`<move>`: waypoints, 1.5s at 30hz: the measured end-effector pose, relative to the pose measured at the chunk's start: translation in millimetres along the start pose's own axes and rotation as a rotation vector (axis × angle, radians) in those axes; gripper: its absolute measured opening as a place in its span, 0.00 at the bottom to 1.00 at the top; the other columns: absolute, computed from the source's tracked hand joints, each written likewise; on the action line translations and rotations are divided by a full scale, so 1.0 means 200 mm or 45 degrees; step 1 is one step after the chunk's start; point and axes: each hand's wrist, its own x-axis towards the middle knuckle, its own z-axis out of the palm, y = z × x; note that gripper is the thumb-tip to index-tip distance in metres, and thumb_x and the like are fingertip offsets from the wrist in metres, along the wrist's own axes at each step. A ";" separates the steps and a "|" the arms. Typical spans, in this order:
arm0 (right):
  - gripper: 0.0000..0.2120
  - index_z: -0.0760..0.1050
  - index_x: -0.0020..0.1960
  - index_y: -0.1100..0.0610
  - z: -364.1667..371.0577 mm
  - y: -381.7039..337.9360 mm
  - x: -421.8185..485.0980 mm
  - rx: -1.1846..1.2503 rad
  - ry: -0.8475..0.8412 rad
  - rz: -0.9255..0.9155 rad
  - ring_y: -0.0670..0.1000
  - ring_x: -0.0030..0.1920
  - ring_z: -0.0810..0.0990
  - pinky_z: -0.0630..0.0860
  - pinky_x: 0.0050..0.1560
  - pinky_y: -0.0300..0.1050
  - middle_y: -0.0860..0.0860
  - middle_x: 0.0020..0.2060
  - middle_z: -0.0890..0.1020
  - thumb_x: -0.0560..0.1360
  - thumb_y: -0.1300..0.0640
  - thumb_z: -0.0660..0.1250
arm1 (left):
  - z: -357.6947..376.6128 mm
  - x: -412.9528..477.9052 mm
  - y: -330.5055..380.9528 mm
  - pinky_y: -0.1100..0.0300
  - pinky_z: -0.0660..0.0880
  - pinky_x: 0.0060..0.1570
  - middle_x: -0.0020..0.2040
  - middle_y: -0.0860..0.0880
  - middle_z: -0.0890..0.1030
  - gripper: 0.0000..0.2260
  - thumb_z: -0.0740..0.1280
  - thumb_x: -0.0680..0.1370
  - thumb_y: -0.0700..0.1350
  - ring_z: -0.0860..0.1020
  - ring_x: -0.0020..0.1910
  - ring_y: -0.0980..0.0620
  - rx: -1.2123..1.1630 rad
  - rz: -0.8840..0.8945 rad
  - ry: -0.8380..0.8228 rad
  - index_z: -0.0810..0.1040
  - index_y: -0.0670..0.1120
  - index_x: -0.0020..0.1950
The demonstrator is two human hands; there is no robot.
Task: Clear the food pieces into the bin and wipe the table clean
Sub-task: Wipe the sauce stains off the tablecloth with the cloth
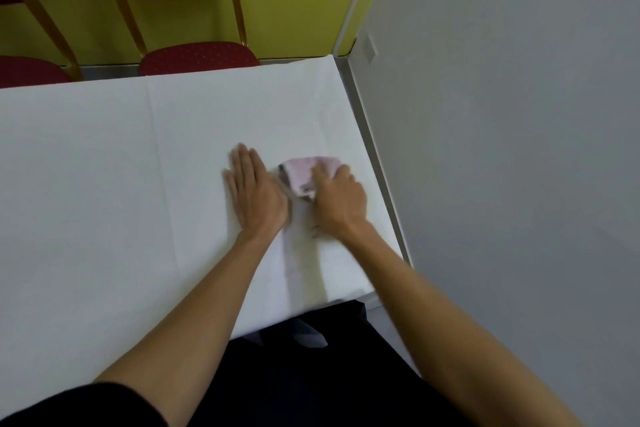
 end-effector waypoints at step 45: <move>0.14 0.73 0.63 0.55 -0.08 0.09 0.06 -0.092 -0.040 0.086 0.62 0.57 0.75 0.67 0.48 0.49 0.60 0.60 0.72 0.80 0.52 0.63 | 0.04 -0.05 -0.05 0.45 0.51 0.78 0.82 0.40 0.52 0.25 0.48 0.85 0.46 0.50 0.81 0.44 0.251 0.123 0.067 0.53 0.37 0.80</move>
